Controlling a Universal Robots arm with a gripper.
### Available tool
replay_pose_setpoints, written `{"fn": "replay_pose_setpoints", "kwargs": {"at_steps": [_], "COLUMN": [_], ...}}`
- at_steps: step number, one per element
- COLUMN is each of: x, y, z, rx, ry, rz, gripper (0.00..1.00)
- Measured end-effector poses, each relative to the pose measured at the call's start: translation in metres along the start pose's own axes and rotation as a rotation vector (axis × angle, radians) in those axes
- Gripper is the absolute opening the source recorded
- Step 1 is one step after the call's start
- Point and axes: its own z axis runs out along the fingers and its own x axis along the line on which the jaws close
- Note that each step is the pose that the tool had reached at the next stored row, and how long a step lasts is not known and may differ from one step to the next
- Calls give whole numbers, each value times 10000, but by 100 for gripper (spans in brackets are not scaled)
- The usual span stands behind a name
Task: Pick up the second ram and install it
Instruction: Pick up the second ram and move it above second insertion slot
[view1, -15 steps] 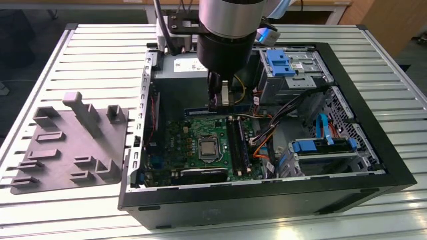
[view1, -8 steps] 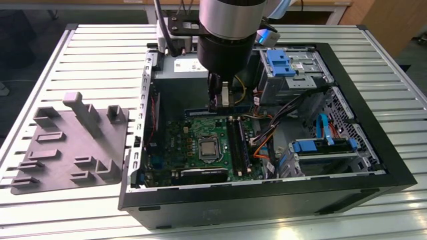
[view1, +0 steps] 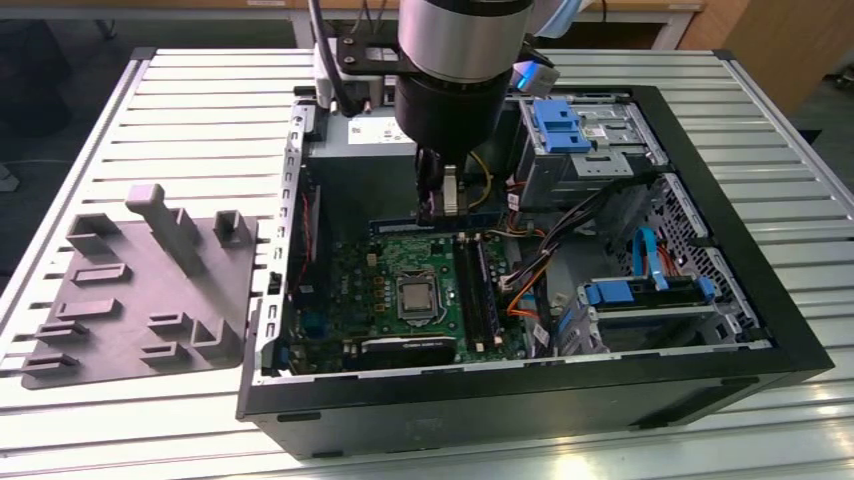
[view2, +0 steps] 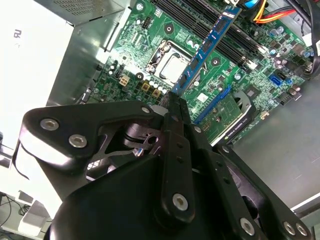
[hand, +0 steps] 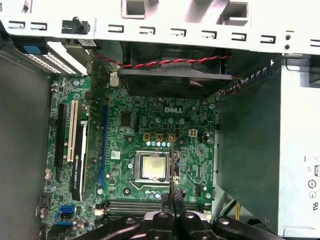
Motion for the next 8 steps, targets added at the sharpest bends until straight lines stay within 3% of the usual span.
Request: {"fn": "replay_pose_setpoints", "kwargs": {"at_steps": [8], "x": [1], "y": [-1], "z": [20], "rx": [1], "ry": [0], "rz": [0], "gripper": [12]}}
